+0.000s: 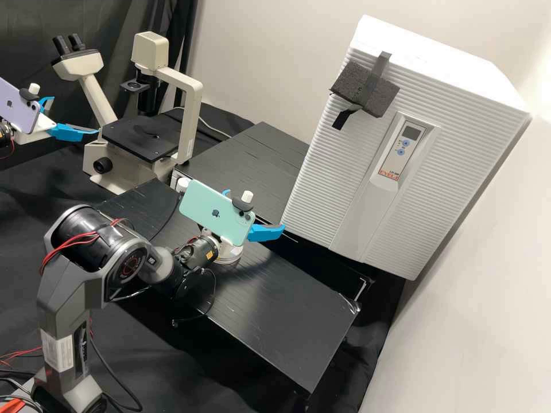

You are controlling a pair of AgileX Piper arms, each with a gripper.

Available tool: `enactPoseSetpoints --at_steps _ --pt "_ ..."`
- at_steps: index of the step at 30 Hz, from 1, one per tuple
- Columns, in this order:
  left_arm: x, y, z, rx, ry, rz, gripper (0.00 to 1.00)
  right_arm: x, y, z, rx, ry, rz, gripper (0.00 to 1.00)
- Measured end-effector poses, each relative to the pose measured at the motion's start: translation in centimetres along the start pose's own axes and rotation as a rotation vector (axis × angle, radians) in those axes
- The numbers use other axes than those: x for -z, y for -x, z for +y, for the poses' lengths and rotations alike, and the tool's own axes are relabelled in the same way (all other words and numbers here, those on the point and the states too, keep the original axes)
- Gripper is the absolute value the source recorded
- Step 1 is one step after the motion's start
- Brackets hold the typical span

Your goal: Open the petri dish lid.

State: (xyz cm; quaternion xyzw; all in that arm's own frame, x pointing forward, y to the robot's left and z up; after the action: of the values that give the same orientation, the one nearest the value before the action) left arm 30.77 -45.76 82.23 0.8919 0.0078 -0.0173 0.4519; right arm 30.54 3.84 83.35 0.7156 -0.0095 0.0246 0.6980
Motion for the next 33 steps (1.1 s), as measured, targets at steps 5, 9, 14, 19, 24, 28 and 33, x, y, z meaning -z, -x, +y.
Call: enactPoseSetpoints --at_steps 5,9,14,19,24,28,33 --pt "0.0 0.0 0.0 0.0 0.0 0.0 1.0 0.0 0.0 0.0 0.0 0.0 0.0 1.0" --pt "0.0 0.0 0.0 0.0 0.0 0.0 1.0 -0.1 0.3 -0.1 0.0 0.002 0.0 1.0" --pt "0.0 0.0 0.0 0.0 0.0 0.0 1.0 -0.5 2.2 0.6 -0.023 -0.001 0.008 1.0" --pt "0.0 0.0 0.0 0.0 0.0 0.0 1.0 -0.4 4.8 0.8 -0.065 -0.017 0.066 1.0" --pt "0.0 0.0 0.0 0.0 0.0 0.0 1.0 -0.7 7.0 -0.1 -0.042 -0.007 0.099 1.0" --pt "0.0 0.0 0.0 0.0 0.0 0.0 1.0 -1.2 7.9 -0.7 -0.018 -0.009 0.077 1.0" --pt "0.0 0.0 0.0 0.0 0.0 0.0 1.0 -1.6 8.3 -0.9 -0.007 -0.01 0.057 1.0"
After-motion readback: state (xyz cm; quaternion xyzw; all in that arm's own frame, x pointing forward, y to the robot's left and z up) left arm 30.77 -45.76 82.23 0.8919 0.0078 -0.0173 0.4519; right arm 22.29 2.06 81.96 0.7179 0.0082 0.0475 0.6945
